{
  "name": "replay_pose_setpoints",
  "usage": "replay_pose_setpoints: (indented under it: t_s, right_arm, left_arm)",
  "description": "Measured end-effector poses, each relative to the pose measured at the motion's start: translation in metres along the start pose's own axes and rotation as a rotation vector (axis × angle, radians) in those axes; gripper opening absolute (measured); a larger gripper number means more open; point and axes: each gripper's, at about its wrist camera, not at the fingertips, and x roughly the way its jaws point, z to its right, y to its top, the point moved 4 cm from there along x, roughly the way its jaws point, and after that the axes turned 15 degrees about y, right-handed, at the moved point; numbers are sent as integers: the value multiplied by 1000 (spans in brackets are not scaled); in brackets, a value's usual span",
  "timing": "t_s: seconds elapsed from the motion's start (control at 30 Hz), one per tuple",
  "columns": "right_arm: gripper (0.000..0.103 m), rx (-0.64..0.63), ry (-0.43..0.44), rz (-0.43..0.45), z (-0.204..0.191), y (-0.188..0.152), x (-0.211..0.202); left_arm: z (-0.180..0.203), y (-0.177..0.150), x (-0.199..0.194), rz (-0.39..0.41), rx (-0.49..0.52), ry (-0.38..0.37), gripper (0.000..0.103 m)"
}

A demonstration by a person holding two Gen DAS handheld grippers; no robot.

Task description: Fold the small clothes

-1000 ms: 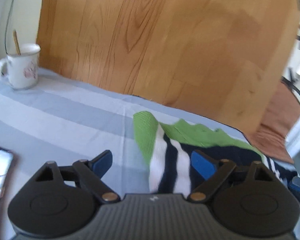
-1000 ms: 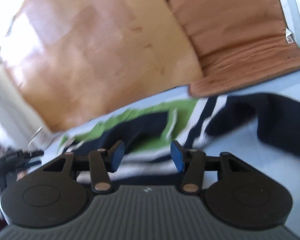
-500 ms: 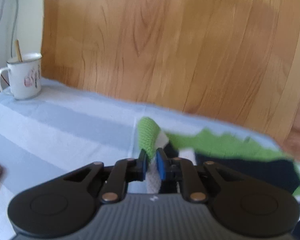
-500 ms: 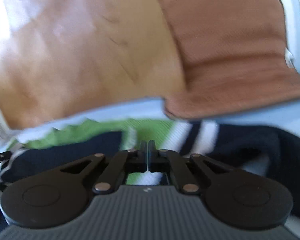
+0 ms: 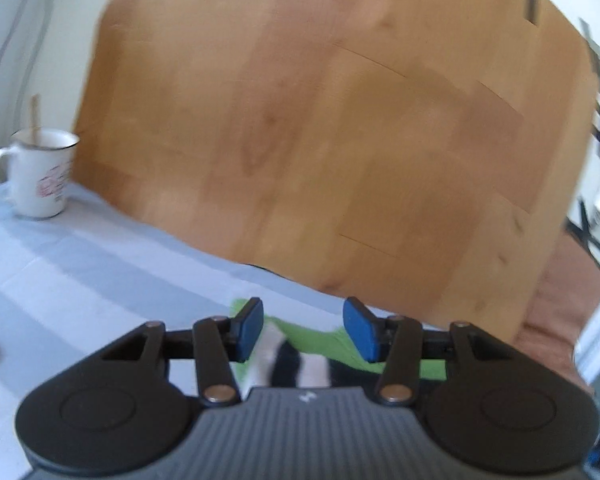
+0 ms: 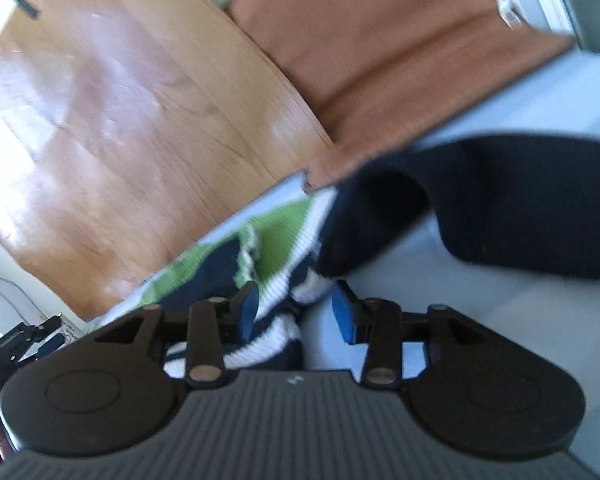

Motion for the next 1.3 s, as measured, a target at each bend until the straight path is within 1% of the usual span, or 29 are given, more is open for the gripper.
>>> replay_pose_setpoints:
  t_s: [0.03,0.13,0.2,0.23,0.27,0.3,0.37,0.47,0.53,0.57,0.6,0.67,0.97,1.3]
  right_arm:
    - [53,-19,7,9,-2,1,-1]
    - [53,-48,-5,-19,-5,0,6]
    - [53,-51,-18,-36,-4,-1,7]
    - [53,-46,-22,-40,-2,1,8]
    - [53,-40,-24,-38,-2,2,8]
    - [53,-35,-24,-34,-1,2,7]
    - [53,-24,-30,-25,1,3,8]
    - [54,-16,-37,-14,2,4,8]
    - [54,-15,-46,-6,1,3,6]
    - [55,-15,-50,-2,1,3,5]
    - [55,-15,-55,3,2,3,5]
    - [57,-11,-62,13,2,3,3]
    - [59,-15,-79,26,3,4,1]
    - [60,-10,-71,28,3,4,2]
  left_arm:
    - [6,-3,0,-6,34,-13,45]
    - [18,-15,8,-71,105,-71,45]
    - [21,-23,15,-131,138,-85,43]
    - [23,-28,22,-176,170,-82,43]
    - [23,-32,31,-218,199,-52,43]
    - [22,-33,36,-240,199,-33,43]
    - [17,-32,35,-244,176,-45,44]
    - [20,-32,31,-238,192,-35,45]
    - [25,-34,31,-232,207,-32,49]
    - [26,-34,29,-231,210,-35,53]
    - [23,-32,37,-232,211,-39,57]
    - [24,-31,38,-235,209,-38,59]
    - [24,-31,36,-236,219,-36,61]
    - [25,-33,36,-235,228,-36,63]
